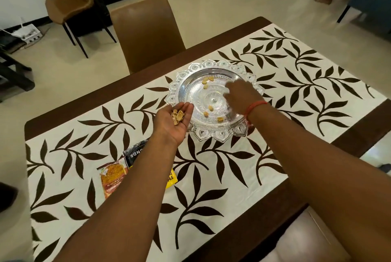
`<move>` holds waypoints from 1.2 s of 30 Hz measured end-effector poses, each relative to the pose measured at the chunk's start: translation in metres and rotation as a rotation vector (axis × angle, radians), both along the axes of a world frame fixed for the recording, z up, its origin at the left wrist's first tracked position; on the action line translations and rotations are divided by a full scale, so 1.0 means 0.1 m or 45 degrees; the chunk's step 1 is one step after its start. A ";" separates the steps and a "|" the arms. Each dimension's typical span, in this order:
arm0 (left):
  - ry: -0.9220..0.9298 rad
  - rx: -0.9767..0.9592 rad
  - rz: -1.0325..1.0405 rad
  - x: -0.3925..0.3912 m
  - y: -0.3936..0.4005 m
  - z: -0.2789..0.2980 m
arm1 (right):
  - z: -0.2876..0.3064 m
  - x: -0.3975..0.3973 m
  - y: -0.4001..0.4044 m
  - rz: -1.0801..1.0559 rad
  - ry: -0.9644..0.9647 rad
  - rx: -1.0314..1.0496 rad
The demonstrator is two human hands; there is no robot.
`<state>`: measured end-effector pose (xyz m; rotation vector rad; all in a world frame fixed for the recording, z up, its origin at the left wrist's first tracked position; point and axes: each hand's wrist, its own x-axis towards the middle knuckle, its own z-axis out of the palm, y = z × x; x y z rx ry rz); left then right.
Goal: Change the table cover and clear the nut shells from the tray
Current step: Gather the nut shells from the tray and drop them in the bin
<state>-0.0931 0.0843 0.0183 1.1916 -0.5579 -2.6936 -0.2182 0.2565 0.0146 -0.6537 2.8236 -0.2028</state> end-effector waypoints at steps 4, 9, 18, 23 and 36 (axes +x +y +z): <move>-0.016 -0.005 -0.002 0.01 -0.02 -0.02 | -0.22 0.25 -0.02 0.170 0.035 0.087; -0.029 -0.016 -0.007 0.02 -0.02 0.01 | -0.29 0.49 -0.15 0.271 0.047 -0.095; -0.041 -0.022 -0.019 0.06 -0.02 0.00 | -0.22 0.52 -0.17 0.337 0.103 -0.122; -0.046 -0.052 -0.045 0.09 -0.03 -0.02 | 0.02 0.54 -0.24 0.083 -0.071 -0.552; 0.007 0.087 0.047 0.13 -0.04 0.03 | -0.27 0.46 -0.35 0.198 -0.022 -0.070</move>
